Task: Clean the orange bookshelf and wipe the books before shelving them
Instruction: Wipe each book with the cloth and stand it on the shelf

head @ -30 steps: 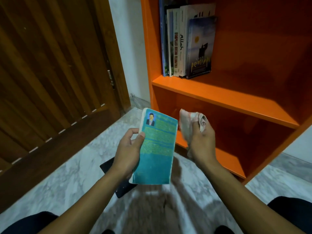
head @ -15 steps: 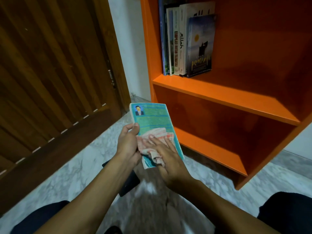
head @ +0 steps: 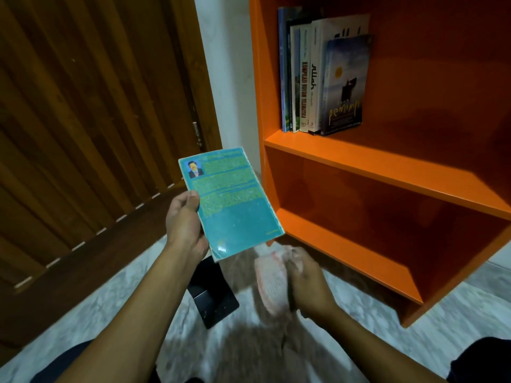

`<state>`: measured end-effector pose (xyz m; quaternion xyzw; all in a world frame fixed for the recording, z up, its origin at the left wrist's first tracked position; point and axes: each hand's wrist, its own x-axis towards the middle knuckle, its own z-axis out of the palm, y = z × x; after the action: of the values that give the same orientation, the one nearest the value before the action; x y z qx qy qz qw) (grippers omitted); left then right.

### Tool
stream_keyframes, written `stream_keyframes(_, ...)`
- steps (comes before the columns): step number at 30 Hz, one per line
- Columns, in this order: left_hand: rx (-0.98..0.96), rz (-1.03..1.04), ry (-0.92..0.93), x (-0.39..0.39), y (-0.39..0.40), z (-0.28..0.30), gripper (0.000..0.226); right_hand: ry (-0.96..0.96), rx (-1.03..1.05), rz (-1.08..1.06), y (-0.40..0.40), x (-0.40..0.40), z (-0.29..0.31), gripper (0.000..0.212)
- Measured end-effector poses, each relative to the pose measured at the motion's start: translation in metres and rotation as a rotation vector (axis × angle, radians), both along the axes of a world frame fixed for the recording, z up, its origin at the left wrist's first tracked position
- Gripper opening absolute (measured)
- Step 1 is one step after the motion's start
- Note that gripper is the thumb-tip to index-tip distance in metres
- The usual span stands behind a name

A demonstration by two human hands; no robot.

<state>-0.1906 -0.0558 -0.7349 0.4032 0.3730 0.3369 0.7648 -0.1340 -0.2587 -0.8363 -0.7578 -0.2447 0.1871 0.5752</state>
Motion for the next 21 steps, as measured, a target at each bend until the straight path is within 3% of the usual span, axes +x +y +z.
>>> stream_keyframes(2,0.011,-0.051,0.03,-0.001,-0.007,-0.001,0.012,0.385,0.15,-0.199,0.003,0.011,0.002,0.03)
stream_keyframes(4,0.03,-0.122,0.078,-0.001,-0.018,-0.005,0.012,0.714,0.337,-0.195,0.001,0.02,0.012,0.04)
stream_keyframes(7,0.065,-0.195,0.135,0.003,-0.032,-0.011,0.013,0.872,0.404,-0.093,-0.004,0.018,0.034,0.037)
stream_keyframes(12,0.308,-0.267,0.292,0.008,-0.036,-0.018,0.026,0.686,0.394,-0.012,-0.005,0.011,0.033,0.027)
stream_keyframes(15,0.88,-0.283,0.567,0.009,-0.039,-0.029,0.06,0.5,0.355,-0.033,-0.002,0.01,0.037,0.022)
stream_keyframes(17,1.076,-0.319,0.572,0.01,-0.046,-0.036,0.075,0.337,0.289,-0.06,0.002,0.008,0.036,0.018)
stream_keyframes(21,0.866,-0.488,0.374,0.012,-0.064,-0.04,0.099,-0.116,0.083,-0.085,0.002,-0.002,0.03,0.022)
